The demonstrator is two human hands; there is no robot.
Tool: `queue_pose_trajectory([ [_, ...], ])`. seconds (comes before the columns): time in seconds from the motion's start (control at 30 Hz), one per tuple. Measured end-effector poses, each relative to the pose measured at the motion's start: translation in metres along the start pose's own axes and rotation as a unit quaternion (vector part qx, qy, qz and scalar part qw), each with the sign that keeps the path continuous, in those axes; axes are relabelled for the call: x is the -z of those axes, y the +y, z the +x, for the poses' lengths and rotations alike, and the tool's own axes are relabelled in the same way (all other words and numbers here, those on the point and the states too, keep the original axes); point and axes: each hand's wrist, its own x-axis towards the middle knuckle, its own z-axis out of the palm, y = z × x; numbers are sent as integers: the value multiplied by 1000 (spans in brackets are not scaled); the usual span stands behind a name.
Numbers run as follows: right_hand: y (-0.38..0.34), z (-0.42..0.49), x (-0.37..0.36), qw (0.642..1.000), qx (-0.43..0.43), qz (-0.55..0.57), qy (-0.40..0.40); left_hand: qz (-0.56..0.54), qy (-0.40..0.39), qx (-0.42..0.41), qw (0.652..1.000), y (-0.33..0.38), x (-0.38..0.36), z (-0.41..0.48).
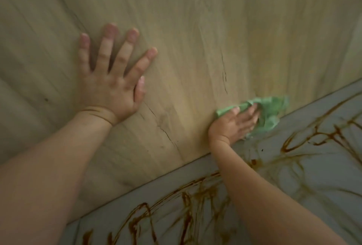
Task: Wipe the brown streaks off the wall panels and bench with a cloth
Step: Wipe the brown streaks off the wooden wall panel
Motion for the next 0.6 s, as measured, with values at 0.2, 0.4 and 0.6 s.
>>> queue_pose_trajectory([
  [0.2,-25,16,2,984,-171,38,27,3,7,-6,1000,2,0,0],
  [0.4,-145,27,6,997,63,33,22,-5,34,-6,999,1,-2,2],
  [0.6,-215,-10,2,836,545,-54,-30,-11,46,-17,999,-3,-5,3],
])
